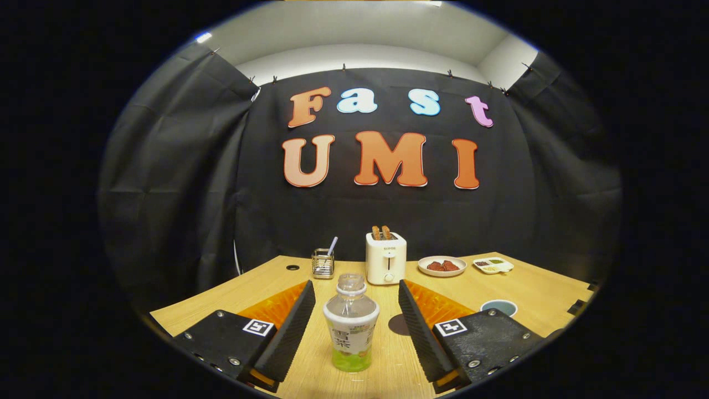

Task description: Take the bottle from table, then pour the juice into the cup, finally place the bottle on the coaster

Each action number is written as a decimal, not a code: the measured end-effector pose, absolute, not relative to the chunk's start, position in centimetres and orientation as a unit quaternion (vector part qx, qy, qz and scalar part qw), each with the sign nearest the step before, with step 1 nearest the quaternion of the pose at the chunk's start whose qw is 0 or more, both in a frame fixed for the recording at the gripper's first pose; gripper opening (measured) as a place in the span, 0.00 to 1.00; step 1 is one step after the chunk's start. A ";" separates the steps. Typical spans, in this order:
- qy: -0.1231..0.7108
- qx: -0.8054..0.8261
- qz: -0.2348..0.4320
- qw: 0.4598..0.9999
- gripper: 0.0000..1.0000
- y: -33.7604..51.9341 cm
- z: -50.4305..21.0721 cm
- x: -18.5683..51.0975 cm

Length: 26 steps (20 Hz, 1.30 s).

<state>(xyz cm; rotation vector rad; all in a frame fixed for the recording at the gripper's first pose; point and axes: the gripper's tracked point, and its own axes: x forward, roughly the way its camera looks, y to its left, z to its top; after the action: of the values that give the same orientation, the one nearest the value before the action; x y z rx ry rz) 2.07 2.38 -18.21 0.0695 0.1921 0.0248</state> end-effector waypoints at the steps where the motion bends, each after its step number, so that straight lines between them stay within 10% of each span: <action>1: 0.106 0.035 0.019 0.994 0.90 2.8 -19.3 2.0; 13: 0.207 0.036 0.029 0.977 0.88 3.4 -28.9 2.6; 26: 0.205 0.117 0.043 0.971 0.58 4.7 -28.6 4.1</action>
<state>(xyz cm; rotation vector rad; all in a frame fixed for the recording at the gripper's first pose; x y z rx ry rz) 4.10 4.72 -28.59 0.2355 0.4149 0.0866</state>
